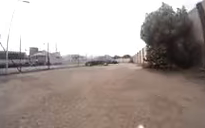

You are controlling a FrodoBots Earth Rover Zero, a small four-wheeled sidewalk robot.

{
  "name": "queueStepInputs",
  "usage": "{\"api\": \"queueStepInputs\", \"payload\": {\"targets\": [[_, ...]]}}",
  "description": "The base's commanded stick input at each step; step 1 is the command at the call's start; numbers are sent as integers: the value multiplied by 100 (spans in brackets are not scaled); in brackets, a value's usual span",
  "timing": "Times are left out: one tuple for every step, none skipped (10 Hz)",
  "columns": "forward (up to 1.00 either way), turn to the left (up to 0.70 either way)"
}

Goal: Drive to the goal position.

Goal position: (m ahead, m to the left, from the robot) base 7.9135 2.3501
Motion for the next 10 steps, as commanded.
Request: {"api": "queueStepInputs", "payload": {"targets": [[50, 0], [50, 0], [50, 0], [50, 0], [50, 0], [50, 0], [50, 0], [50, 0], [50, 0], [50, 0]]}}
